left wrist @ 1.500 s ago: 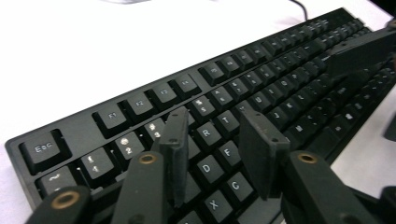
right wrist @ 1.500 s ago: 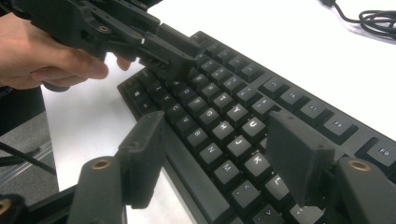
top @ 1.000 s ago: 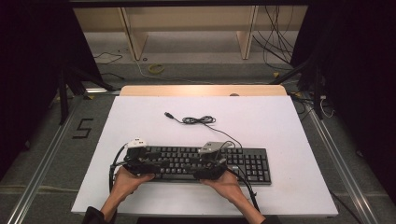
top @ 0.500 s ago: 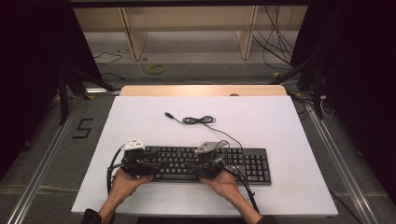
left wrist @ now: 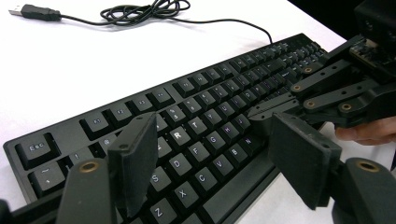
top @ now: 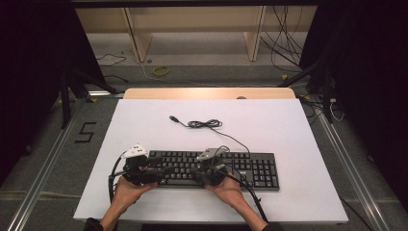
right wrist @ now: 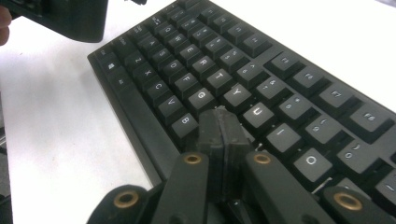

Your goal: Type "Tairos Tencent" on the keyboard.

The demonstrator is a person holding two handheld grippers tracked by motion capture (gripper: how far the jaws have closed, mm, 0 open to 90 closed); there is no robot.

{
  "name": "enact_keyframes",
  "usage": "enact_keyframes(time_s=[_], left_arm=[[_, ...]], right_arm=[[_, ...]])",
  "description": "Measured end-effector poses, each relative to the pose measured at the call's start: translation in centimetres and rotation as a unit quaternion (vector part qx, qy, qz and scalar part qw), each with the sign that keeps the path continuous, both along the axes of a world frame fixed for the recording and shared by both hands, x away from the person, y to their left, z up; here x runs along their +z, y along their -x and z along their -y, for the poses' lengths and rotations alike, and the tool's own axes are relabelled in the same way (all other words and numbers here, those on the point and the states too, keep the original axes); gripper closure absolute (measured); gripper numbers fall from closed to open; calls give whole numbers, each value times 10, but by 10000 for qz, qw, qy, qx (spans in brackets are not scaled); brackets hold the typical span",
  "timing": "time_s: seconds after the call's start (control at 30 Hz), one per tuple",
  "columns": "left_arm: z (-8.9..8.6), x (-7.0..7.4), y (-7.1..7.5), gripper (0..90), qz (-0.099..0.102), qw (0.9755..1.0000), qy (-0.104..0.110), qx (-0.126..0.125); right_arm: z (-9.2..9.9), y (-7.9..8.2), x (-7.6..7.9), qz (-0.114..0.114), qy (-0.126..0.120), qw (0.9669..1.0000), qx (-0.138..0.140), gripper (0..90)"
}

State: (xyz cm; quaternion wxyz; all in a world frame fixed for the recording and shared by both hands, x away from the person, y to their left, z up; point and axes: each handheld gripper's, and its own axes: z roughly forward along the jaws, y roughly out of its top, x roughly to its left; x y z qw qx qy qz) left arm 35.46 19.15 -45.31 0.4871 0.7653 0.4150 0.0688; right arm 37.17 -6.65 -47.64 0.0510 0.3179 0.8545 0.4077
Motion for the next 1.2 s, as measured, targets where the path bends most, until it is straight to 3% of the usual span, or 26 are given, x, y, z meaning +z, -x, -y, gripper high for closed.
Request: enact_keyframes(time_s=[0.63, 0.9, 1.2], left_arm=[[-2, -3, 3, 319, -3, 10000, -3, -9], [-2, -6, 1, 333, -24, 10000, -50, -15], [0, -8, 1, 417, -70, 9999, -121, -39]], right_arm=[[-7, 0, -6, -70, 98, 9999, 5, 900], [4, -1, 5, -30, -255, 9996, -134, 839], [17, 1, 14, -27, -510, 9986, -151, 684]])
